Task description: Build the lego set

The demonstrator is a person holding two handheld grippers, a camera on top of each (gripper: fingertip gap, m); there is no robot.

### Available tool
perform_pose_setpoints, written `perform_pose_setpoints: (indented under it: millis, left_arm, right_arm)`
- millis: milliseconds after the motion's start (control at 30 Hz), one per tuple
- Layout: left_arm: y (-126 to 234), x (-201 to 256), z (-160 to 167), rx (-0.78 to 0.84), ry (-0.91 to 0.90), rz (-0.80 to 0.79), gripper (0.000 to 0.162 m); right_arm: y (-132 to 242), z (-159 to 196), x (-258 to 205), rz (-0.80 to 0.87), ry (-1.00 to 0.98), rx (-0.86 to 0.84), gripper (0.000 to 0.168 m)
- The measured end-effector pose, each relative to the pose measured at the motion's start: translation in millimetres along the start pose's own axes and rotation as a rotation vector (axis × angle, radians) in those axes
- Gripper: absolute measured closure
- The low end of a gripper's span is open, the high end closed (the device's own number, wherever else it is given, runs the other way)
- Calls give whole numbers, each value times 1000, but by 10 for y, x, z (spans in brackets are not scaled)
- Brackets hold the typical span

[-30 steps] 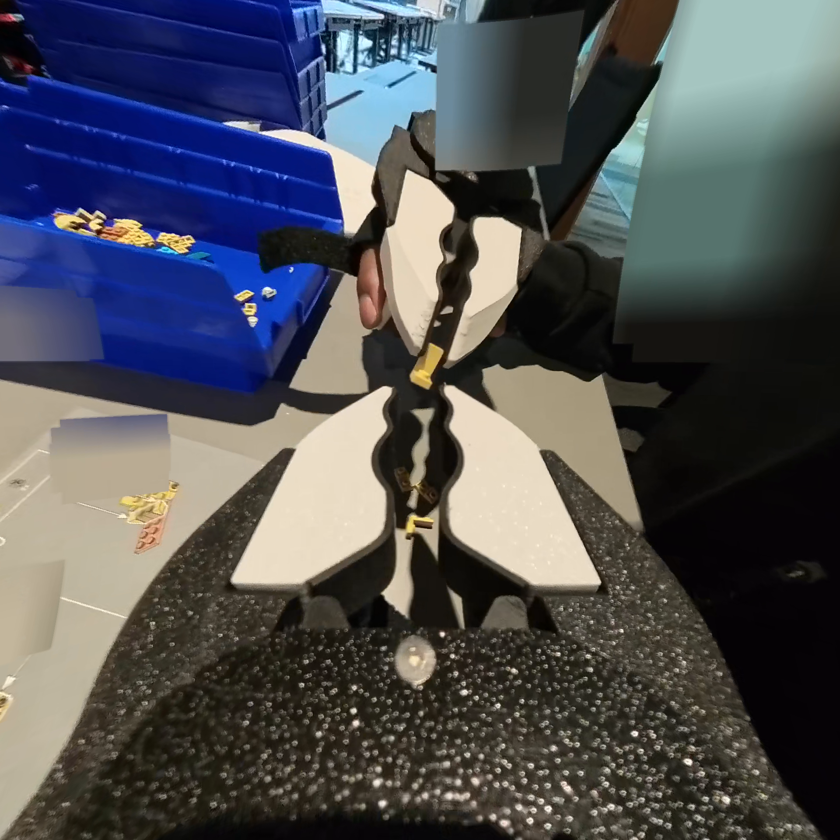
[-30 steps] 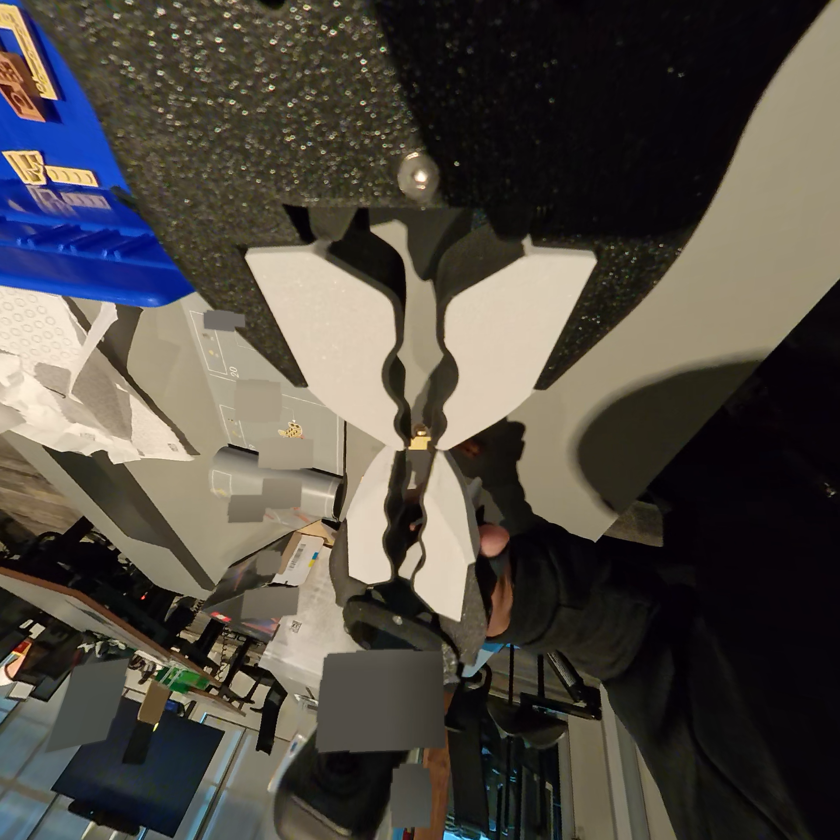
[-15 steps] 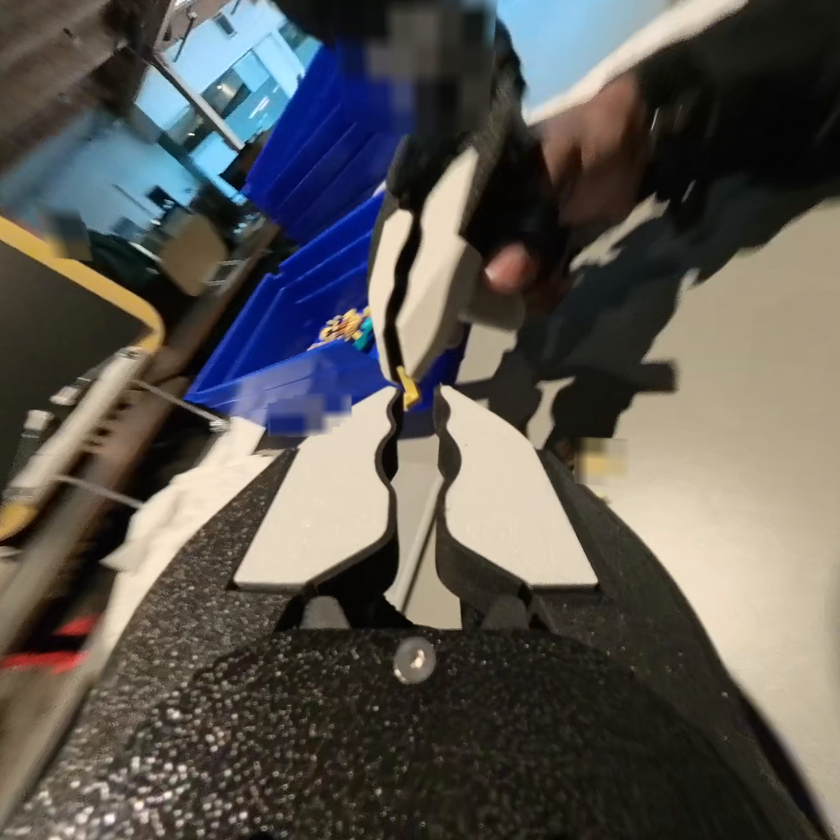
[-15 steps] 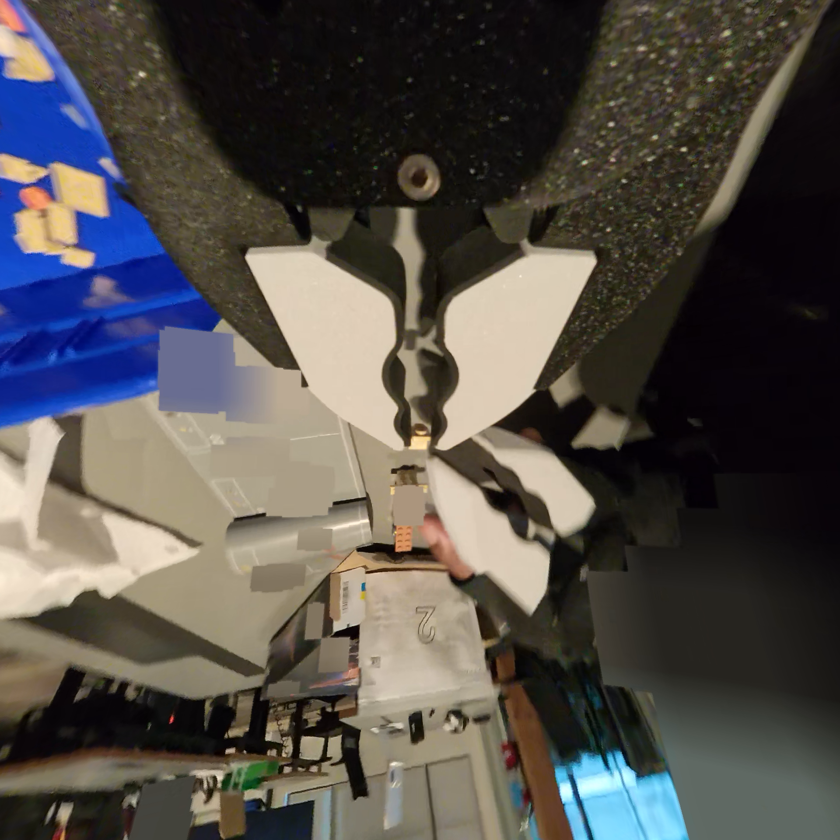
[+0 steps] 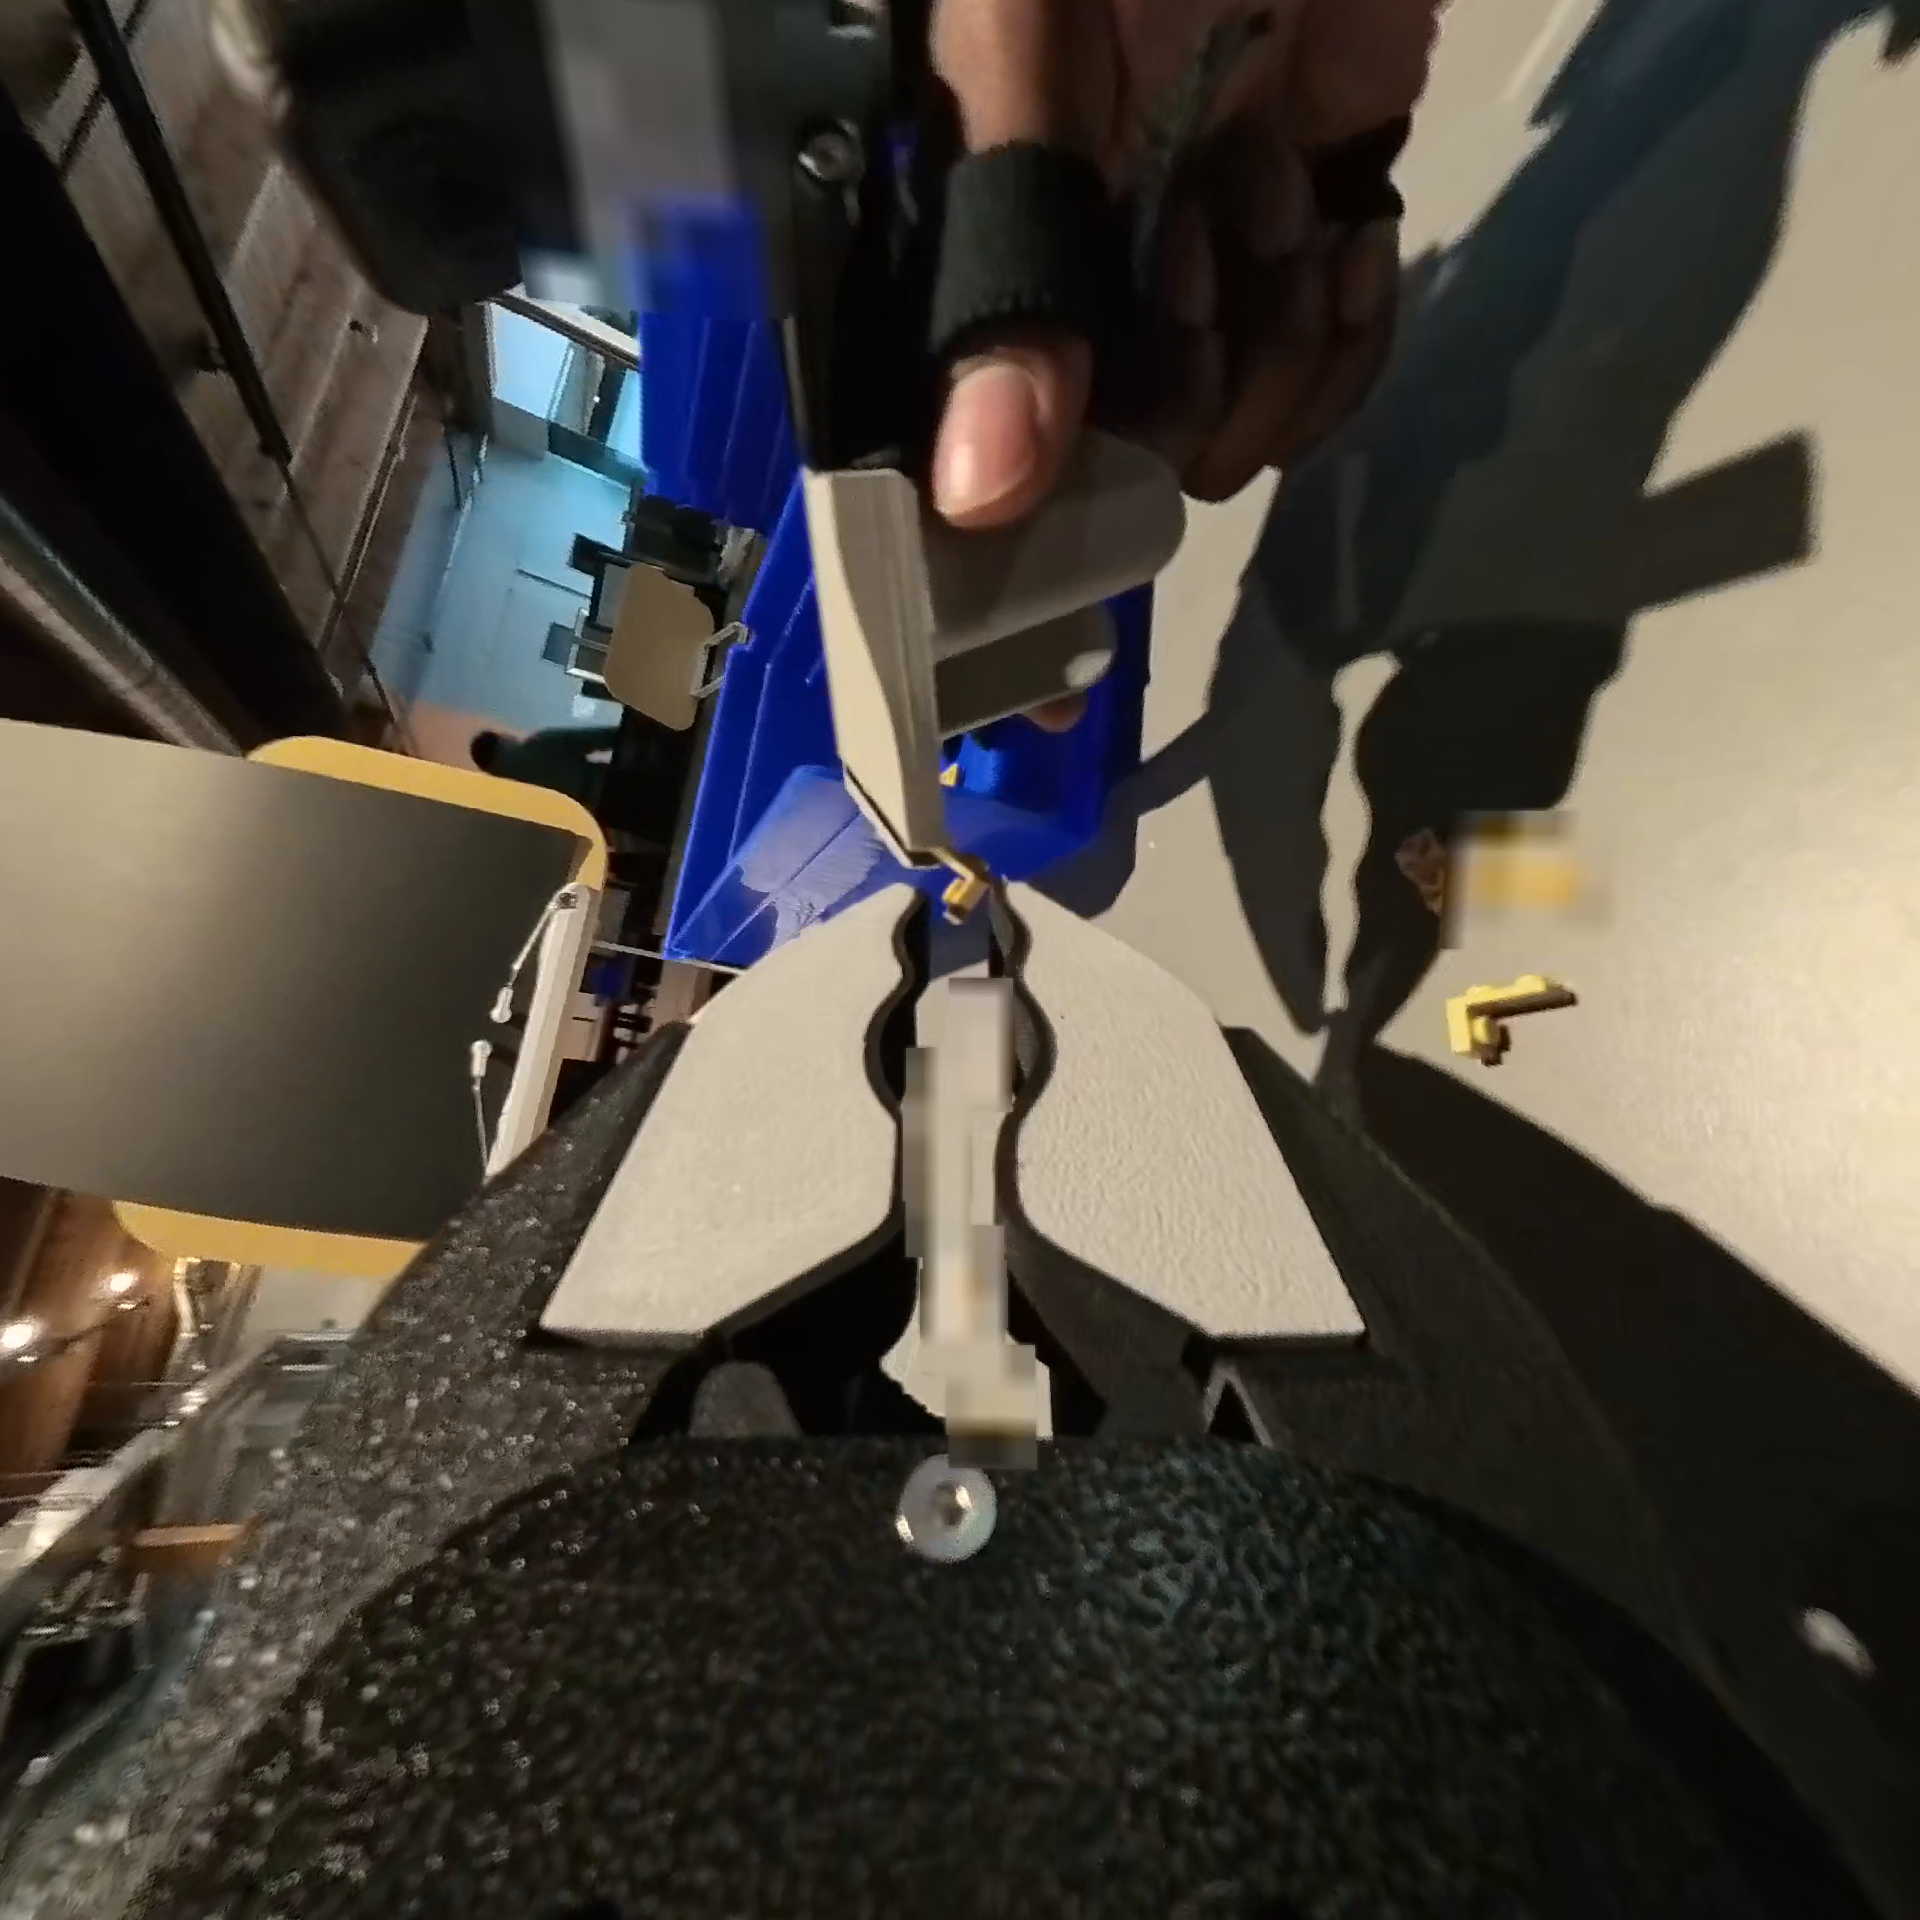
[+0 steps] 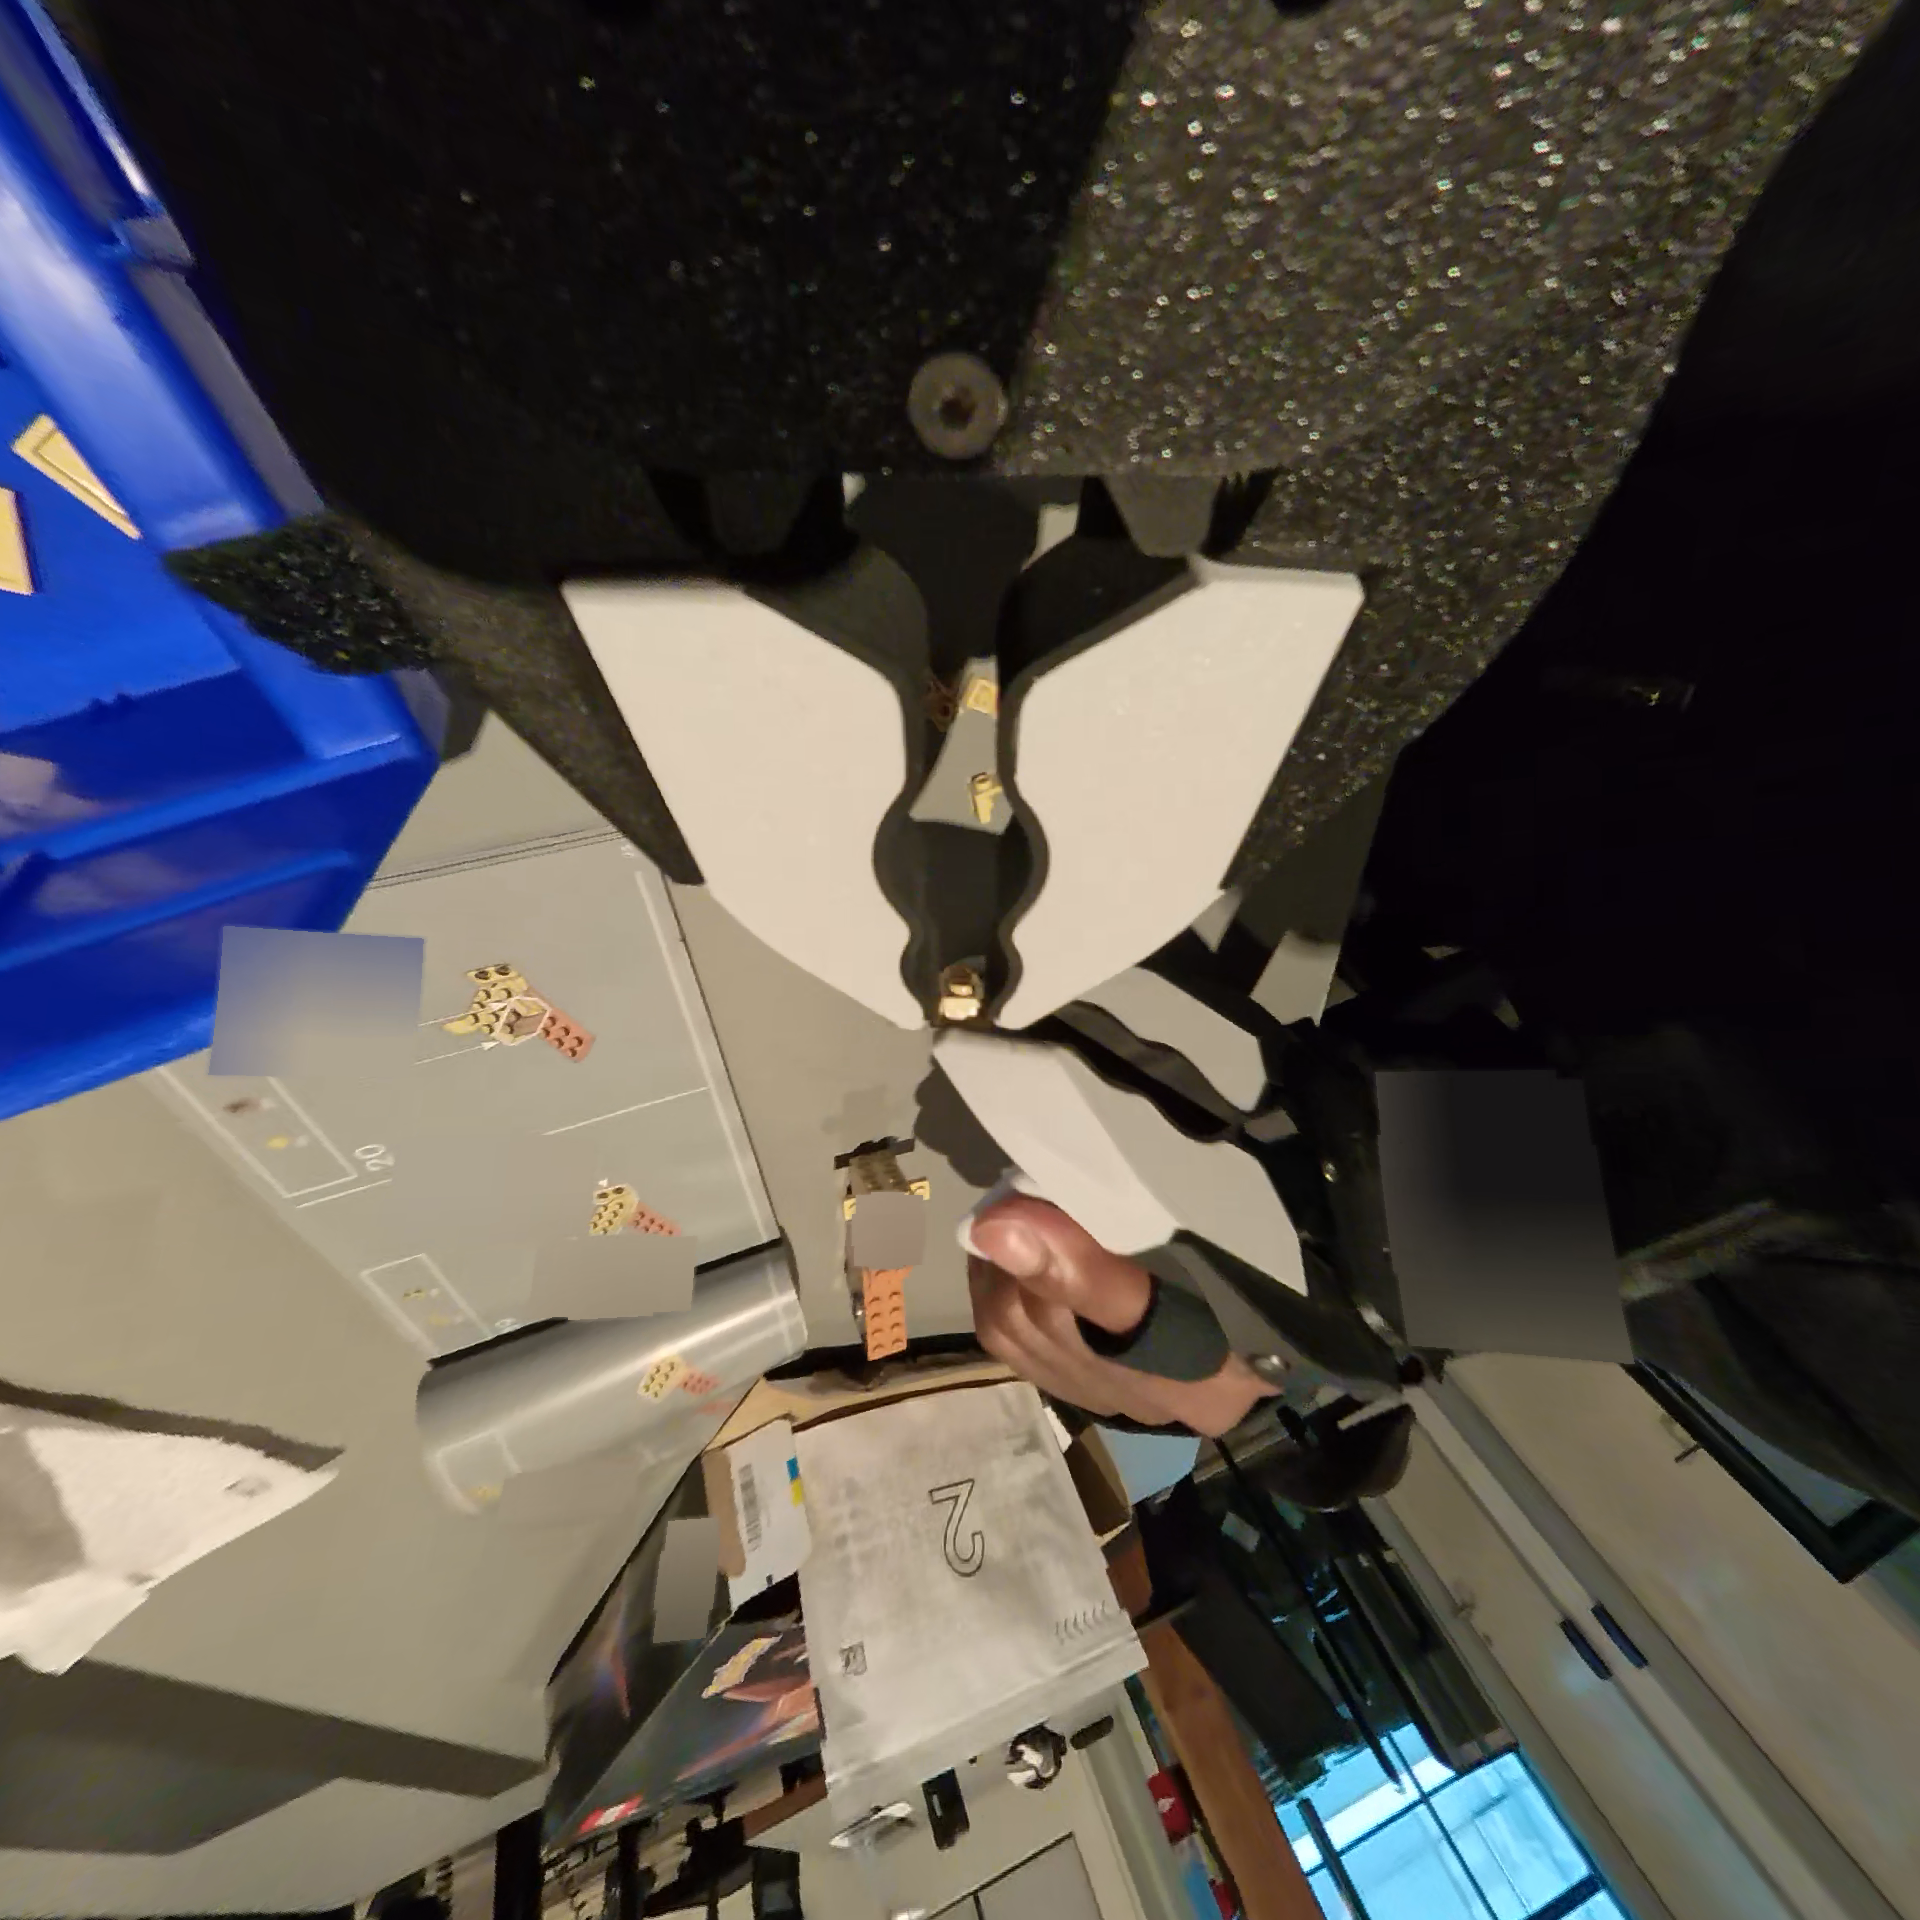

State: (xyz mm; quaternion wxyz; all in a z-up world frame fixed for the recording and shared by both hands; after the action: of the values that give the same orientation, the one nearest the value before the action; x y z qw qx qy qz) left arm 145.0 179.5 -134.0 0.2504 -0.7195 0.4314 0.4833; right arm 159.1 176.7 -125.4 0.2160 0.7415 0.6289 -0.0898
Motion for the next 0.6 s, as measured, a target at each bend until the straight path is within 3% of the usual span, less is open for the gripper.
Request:
perform_pose_setpoints:
  millis: [300,433,600]
  left_arm:
    - [12,81,-15,8,-24,44,157]
    - [28,88,-36,19,29,74,157]
    - [39,33,1,9,76,82,157]
  right_arm:
    - [-24,35,-14,-33,-32,-12,160]
    - [3,53,-2,-37,-32,-27,152]
    - [108,206,21,0,86,-180,152]
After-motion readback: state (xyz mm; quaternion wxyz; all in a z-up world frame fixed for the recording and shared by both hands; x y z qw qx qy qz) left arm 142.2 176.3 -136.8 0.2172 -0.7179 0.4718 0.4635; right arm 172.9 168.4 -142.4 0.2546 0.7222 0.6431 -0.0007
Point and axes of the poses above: each gripper's, where its closed fingertips meet, y back along the fingers, z out of its underside, x = y × z across the jaws, the point moved 1 cm from there along y, back along the fingers, and after that the axes turned 11 degrees about -z, right-handed, at the moved point
